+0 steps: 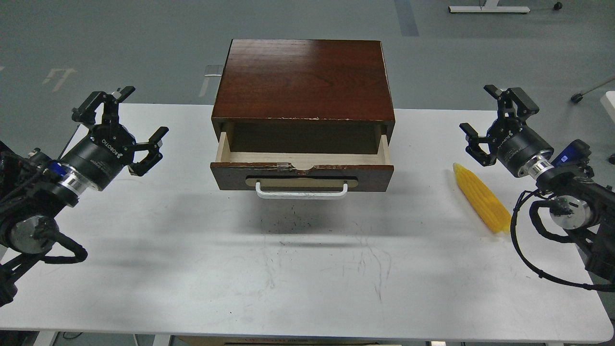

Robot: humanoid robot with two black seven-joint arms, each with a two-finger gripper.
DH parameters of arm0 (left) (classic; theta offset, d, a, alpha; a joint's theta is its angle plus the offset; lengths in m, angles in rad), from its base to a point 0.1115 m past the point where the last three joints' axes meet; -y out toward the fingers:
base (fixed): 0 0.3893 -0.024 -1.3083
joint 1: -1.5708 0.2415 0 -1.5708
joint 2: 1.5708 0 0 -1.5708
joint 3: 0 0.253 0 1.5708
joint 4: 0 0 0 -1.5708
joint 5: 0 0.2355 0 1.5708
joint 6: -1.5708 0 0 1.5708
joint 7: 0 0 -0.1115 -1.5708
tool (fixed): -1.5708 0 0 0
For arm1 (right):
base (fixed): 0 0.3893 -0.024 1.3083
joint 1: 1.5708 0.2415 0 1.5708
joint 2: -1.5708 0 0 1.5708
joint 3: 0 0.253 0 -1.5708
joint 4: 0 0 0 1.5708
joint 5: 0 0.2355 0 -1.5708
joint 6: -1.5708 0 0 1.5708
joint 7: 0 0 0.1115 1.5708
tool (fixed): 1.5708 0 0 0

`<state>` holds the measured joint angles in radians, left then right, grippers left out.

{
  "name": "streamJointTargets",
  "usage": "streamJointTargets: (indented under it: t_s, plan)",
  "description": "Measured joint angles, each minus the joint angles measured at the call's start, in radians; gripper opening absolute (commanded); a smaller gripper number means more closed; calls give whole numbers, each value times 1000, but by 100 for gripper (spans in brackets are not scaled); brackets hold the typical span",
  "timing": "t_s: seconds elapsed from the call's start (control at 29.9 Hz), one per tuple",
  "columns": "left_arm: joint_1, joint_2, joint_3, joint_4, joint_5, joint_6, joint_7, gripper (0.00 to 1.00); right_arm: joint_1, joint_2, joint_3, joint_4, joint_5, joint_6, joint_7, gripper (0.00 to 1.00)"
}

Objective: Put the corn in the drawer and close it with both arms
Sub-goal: 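Move the right gripper toward the yellow corn cob on the table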

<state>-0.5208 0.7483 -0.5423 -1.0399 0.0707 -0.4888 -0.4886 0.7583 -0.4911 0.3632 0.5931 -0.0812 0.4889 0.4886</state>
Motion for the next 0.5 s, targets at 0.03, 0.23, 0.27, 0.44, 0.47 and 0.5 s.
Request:
streamJointTargets:
  t_s: [0.03,0.23,0.27,0.44,0.47,0.5]
  plan:
    - [1,4,0,0,1,0,1,100,0,0,0,0,0,0,0,100]
    - [6,18,-1,-7,7,0,2,100,2,0,-1,1,0,0,0,100]
    - [7,20,-1,-9,7,0,2,100,3,0,-1,2,0,0,0,100]
    - [0,25,-2,-10,8,0,2,100,18,-21,-5,13,-9,0,0,100]
    - [-1,27,-1,-5,8,0,2,100,26,-36,-11,19,-15,0,0,100]
    - [-4,29,-1,2,8,0,2,100,41,-59,-28,31,-31,0,0,100]
